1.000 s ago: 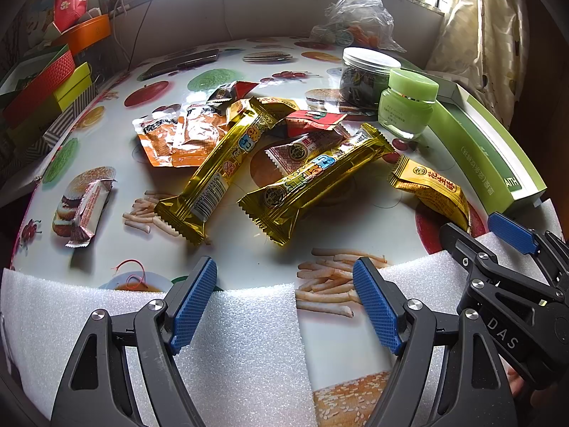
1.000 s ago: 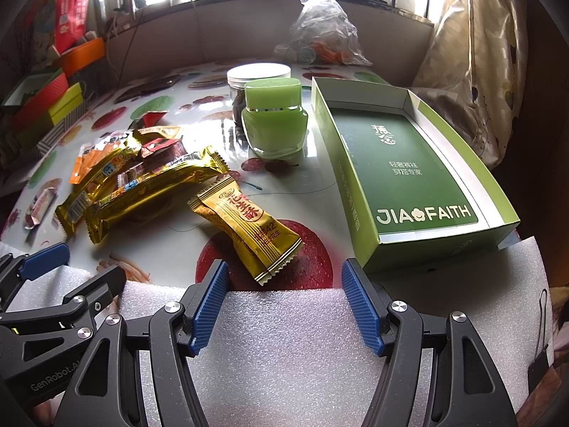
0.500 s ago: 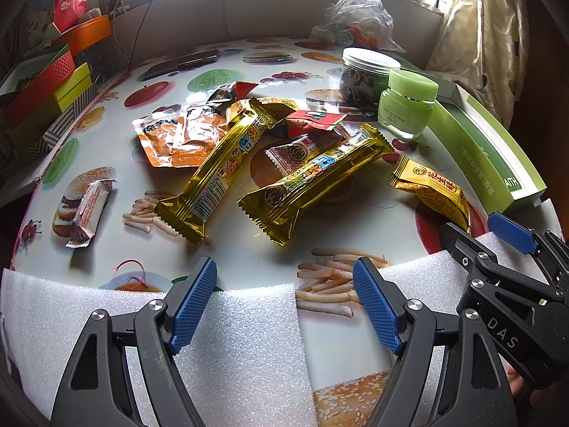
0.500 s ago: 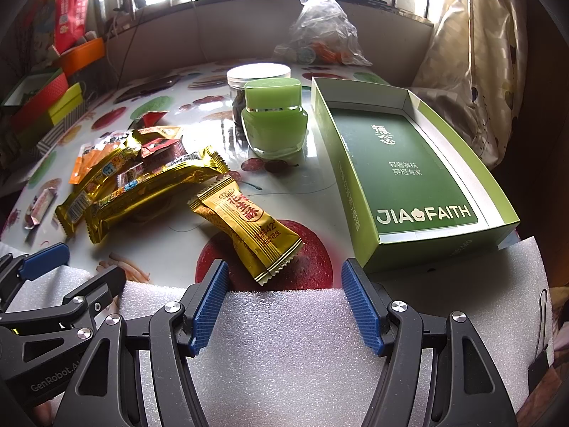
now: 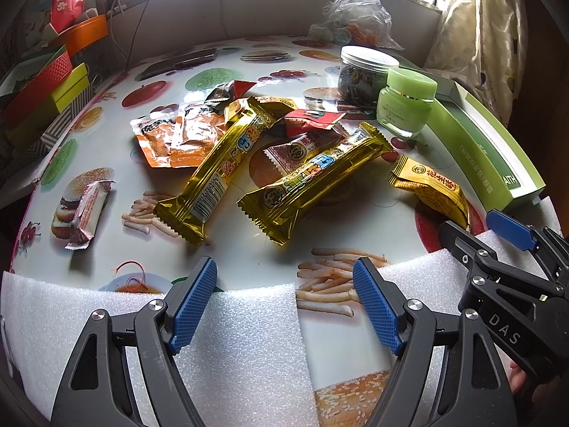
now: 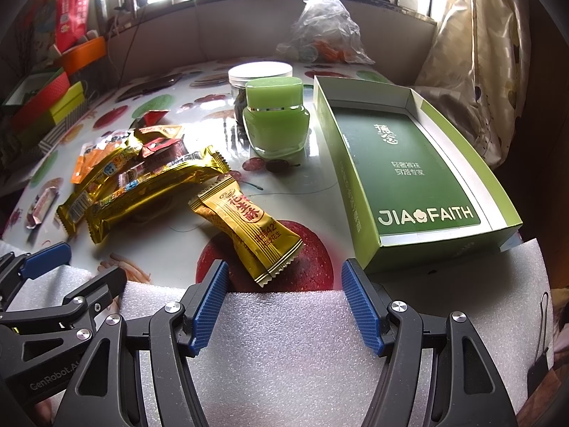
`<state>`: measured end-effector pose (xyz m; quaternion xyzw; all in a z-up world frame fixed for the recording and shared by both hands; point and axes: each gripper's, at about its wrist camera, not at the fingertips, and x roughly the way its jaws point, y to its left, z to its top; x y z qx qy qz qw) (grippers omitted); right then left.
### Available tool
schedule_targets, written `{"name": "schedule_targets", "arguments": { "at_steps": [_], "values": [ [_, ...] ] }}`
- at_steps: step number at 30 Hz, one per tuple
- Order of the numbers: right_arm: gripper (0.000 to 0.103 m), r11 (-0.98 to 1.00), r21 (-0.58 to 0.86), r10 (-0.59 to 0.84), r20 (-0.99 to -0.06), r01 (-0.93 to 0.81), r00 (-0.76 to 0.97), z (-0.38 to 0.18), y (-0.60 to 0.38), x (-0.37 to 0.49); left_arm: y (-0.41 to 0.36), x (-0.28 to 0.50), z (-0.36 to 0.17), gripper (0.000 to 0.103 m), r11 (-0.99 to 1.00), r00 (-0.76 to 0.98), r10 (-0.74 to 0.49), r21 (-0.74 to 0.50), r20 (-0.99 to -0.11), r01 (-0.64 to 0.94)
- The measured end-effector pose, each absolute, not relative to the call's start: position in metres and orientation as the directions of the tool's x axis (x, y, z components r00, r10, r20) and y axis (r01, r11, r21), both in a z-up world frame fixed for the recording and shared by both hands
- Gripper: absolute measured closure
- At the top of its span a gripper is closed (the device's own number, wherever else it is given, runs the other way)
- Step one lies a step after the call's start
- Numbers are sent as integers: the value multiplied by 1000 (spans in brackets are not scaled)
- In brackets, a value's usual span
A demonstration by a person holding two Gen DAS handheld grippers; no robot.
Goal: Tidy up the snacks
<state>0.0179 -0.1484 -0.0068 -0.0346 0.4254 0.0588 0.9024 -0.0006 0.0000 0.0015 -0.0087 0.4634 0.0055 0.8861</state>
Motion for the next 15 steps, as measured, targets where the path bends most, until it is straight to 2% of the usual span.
{"name": "schedule_targets", "arguments": {
  "at_steps": [15],
  "values": [
    [37,983,4,122,-765,-185,633,0,-147,27,12,3,5,24,998,554,-44,-55,-832,-3]
  ]
}}
